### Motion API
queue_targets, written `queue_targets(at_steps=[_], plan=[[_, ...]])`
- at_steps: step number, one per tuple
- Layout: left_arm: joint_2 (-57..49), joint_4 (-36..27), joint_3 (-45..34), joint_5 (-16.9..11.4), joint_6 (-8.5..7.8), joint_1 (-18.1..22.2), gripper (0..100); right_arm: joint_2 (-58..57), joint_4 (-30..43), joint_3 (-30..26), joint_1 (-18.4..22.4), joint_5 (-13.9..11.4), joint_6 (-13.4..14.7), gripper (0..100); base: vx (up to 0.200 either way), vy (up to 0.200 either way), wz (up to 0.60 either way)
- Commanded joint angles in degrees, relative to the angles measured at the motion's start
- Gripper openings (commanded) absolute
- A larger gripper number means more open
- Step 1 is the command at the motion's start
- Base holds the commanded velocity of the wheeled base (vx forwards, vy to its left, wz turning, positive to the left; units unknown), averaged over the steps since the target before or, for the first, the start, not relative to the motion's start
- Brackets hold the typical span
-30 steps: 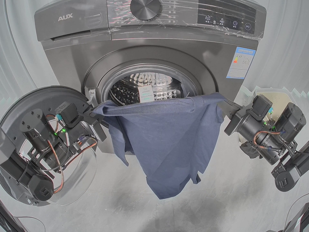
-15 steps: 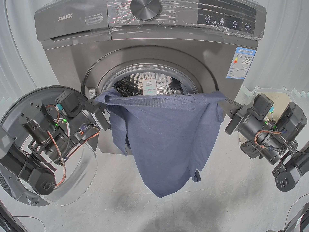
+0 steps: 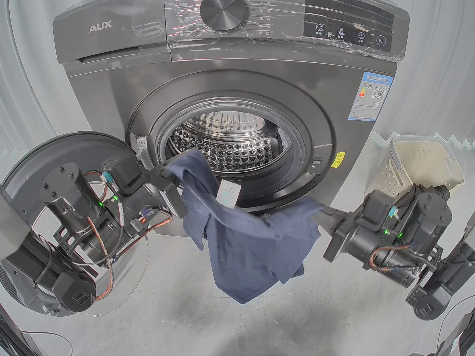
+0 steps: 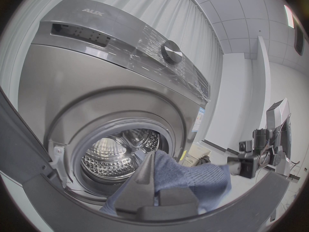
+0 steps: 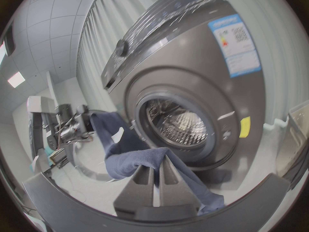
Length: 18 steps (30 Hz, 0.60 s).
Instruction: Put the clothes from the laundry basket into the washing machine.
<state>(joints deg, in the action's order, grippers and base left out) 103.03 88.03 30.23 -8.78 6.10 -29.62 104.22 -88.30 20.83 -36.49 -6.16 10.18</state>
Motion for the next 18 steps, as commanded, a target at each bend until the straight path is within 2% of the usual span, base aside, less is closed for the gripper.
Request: queue_targets(at_steps=[1,4,7,8,13,15,18], plan=[[1.55,0.48,0.44,0.25,0.5,-3.51,0,6.96,-0.03,-0.53,-7.37,2.64,1.77,0,0.0,0.0,0.0],[1.47,0.48,0.88,0.16,0.5,-3.95,0,9.69,-0.03,0.35,-8.69,3.7,1.86,0,0.0,0.0,0.0],[1.38,0.48,1.58,0.34,0.5,-4.48,0,10.74,-0.03,-0.27,-10.45,3.7,2.13,0,0.0,0.0,0.0],[1.47,0.48,1.67,0.34,0.41,-4.57,0,11.45,-0.12,-0.79,-11.15,3.78,2.21,100,0.0,0.0,0.0],[1.55,0.48,1.67,0.43,0.5,-4.48,0,11.71,-0.03,-1.41,-12.91,4.22,2.92,100,0.0,0.0,0.0],[1.55,0.48,1.76,0.43,0.58,-4.13,0,11.8,-0.03,-7.39,-14.14,5.19,3.36,100,0.0,0.0,0.0],[1.55,0.48,1.94,0.43,0.58,-4.13,0,12.77,-0.03,-9.06,-13.52,5.28,3.36,100,0.0,0.0,0.0]])
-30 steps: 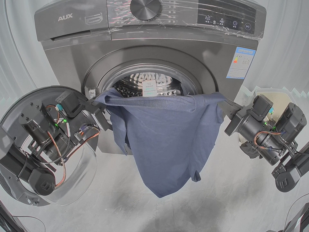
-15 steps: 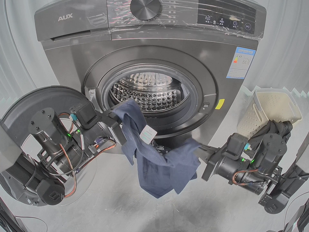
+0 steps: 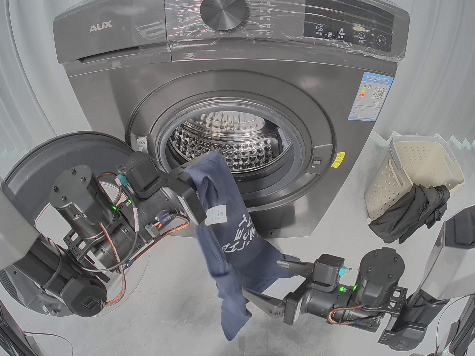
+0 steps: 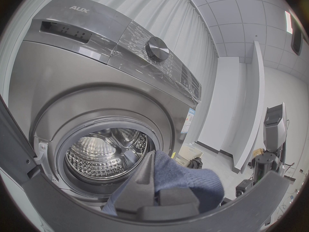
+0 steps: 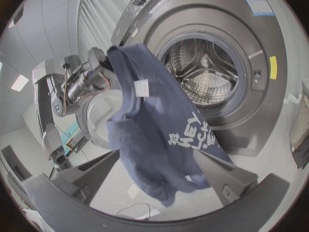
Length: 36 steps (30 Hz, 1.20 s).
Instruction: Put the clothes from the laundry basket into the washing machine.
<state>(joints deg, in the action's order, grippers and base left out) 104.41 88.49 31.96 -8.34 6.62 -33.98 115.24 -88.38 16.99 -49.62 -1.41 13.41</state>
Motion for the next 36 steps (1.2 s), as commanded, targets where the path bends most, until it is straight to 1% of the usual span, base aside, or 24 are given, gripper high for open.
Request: queue_targets(at_steps=[1,3,7,12,13,16,19,26,32,33,35,36], plan=[[0.09,0.01,0.2,-0.01,0.06,0.23,0,2.36,0.05,-4.95,0.05,0.54,-0.05,100,0.0,0.0,0.0],[-0.09,0.01,0.2,-0.01,0.06,0.14,0,3.24,0.05,-3.46,1.19,0.45,-0.23,100,0.0,0.0,0.0],[-0.44,0.01,0.12,-0.1,0.06,-0.13,0,7.46,0.05,1.81,2.59,0.45,-0.31,100,0.0,0.0,0.0],[-0.53,0.01,0.12,-0.1,0.06,-0.13,0,11.85,0.05,8.23,2.59,0.54,-0.4,100,0.0,0.0,0.0],[-0.53,0.1,0.12,-0.1,0.06,-0.13,0,11.85,0.05,8.41,2.59,0.54,-0.4,100,0.0,0.0,0.0],[-0.53,0.01,0.12,-0.1,-0.03,0.05,0,14.14,0.05,12.89,2.42,0.45,-0.67,100,0.0,0.0,0.0],[-0.61,0.1,0.2,-0.19,-0.03,-0.04,0,15.98,0.05,15.44,2.59,0.45,-1.28,100,0.0,0.0,0.0],[-0.97,0.01,0.2,-0.27,-0.12,-0.13,0,21.43,0.05,21.15,3.56,0.71,-1.28,100,0.0,0.0,0.0],[-0.97,0.1,0.2,-0.27,-0.12,-0.13,0,22.66,0.05,23.61,4.35,0.71,-1.37,100,0.0,0.0,0.0],[-0.97,0.1,0.29,-0.27,-0.12,-0.13,0,22.84,0.14,25.28,4.53,0.97,-1.28,100,0.0,0.0,0.0],[-0.97,0.1,0.2,-0.27,-0.12,-0.21,0,22.93,0.14,26.16,4.62,1.06,-1.28,100,0.0,0.0,0.0],[-0.97,0.1,0.2,-0.27,-0.12,-0.21,0,23.19,0.14,27.57,4.7,1.06,-1.28,100,0.0,0.0,0.0]])
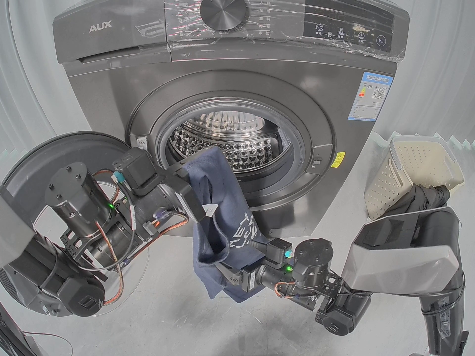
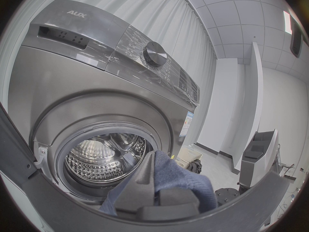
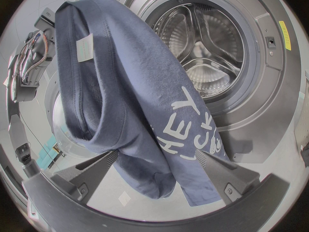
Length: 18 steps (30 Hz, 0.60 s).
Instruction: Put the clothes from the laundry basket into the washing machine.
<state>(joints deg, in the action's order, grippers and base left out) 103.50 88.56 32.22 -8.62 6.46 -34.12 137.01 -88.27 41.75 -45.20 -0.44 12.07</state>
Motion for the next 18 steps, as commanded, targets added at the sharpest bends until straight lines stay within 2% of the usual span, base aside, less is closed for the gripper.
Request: queue_targets(at_steps=[1,4,11,18], plan=[[-0.05,0.03,-0.14,0.01,-0.04,-0.07,0,1.86,0.12,4.57,0.82,0.35,0.06,100,0.0,0.0,0.0],[-0.14,0.03,-0.14,0.09,-0.04,-0.51,0,3.09,0.56,7.2,2.49,1.32,0.06,100,0.0,0.0,0.0],[-1.37,-0.06,-0.49,-0.17,0.04,-1.39,0,5.99,0.82,12.56,6.71,1.41,0.06,100,0.0,0.0,0.0],[-1.46,0.03,-0.23,-0.17,-0.04,-1.74,0,8.27,0.82,15.02,6.53,1.14,-0.2,100,0.0,0.0,0.0]])
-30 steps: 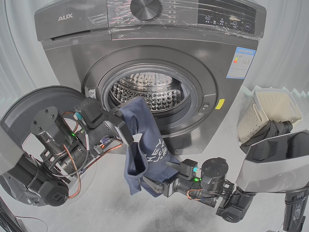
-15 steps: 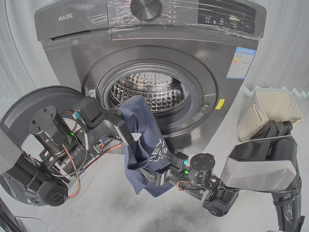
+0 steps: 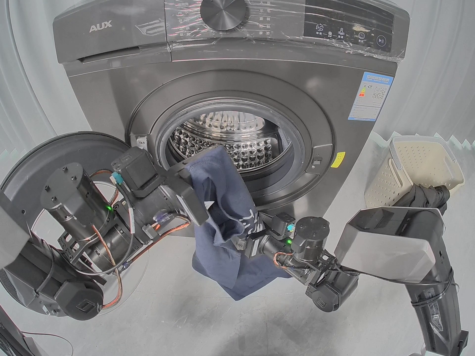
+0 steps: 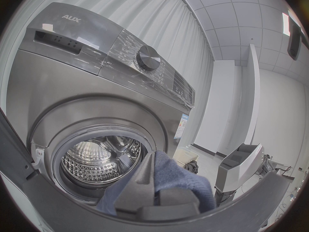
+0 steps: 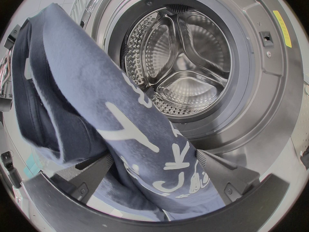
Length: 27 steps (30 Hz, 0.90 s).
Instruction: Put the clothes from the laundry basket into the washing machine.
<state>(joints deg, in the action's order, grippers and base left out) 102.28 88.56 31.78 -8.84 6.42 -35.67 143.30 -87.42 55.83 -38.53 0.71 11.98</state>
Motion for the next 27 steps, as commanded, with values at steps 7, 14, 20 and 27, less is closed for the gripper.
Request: queue_targets(at_steps=[7,14,20,27], plan=[[-0.24,0.03,0.12,0.05,-0.01,-0.19,0,4.18,-0.12,3.76,-0.58,0.0,-0.47,100,0.0,0.0,0.0],[0.47,0.03,0.3,0.14,0.08,0.43,0,3.92,-0.74,3.67,-0.93,-0.44,-0.38,0,0.0,0.0,0.0],[0.47,0.03,0.21,0.14,0.17,0.34,0,3.74,-0.82,2.97,-1.63,-0.53,-0.29,0,0.0,0.0,0.0],[0.82,0.03,0.3,0.22,0.17,0.51,0,2.42,-0.82,-0.11,-1.9,-0.44,-0.29,0,0.0,0.0,0.0]])
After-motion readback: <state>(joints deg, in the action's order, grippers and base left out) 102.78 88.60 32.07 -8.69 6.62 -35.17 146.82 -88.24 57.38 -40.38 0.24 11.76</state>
